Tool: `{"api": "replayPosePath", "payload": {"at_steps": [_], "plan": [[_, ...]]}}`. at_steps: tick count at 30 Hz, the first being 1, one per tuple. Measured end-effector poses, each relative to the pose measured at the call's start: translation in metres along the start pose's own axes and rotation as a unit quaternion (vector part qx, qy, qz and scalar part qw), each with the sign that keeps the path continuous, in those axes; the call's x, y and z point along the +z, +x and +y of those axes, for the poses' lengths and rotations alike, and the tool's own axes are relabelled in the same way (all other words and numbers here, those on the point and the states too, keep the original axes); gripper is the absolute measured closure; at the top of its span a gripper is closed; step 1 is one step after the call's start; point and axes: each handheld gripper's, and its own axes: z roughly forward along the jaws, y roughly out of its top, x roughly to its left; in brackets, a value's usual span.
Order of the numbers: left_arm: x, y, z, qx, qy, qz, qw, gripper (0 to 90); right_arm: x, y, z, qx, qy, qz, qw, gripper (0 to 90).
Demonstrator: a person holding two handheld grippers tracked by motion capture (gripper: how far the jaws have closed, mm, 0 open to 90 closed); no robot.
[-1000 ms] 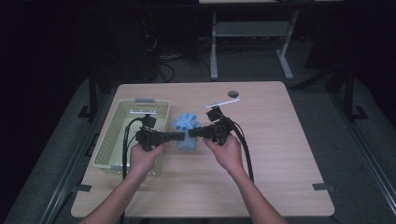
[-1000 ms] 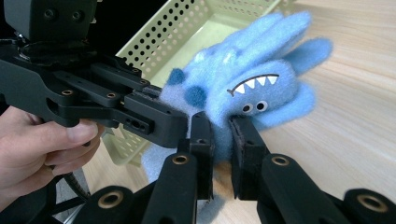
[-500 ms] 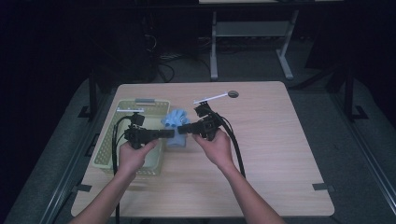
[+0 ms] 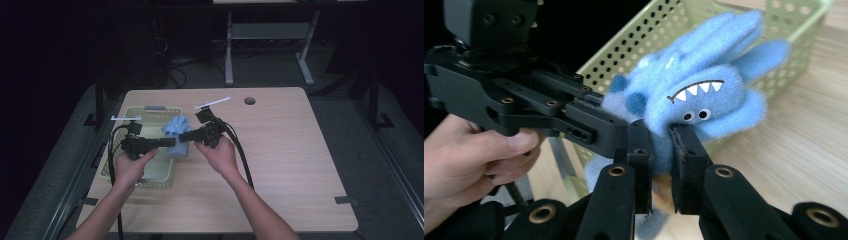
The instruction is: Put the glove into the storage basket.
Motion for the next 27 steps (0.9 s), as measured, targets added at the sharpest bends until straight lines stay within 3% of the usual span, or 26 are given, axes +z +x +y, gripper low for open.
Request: {"api": "replayPosePath", "payload": {"at_steps": [11, 27], "plan": [[-0.021, 0.01, -0.006, -0.007, -0.014, 0.006, 0.9999, 78.7, 0.019, 0.012, 0.007, -0.012, 0.004, 0.012, 0.9998, 81.1], [-0.041, 0.024, -0.006, -0.016, -0.015, 0.022, 0.9995, 78.7, 0.043, 0.019, 0.015, -0.007, 0.004, 0.027, 0.9996, 81.3]]}}
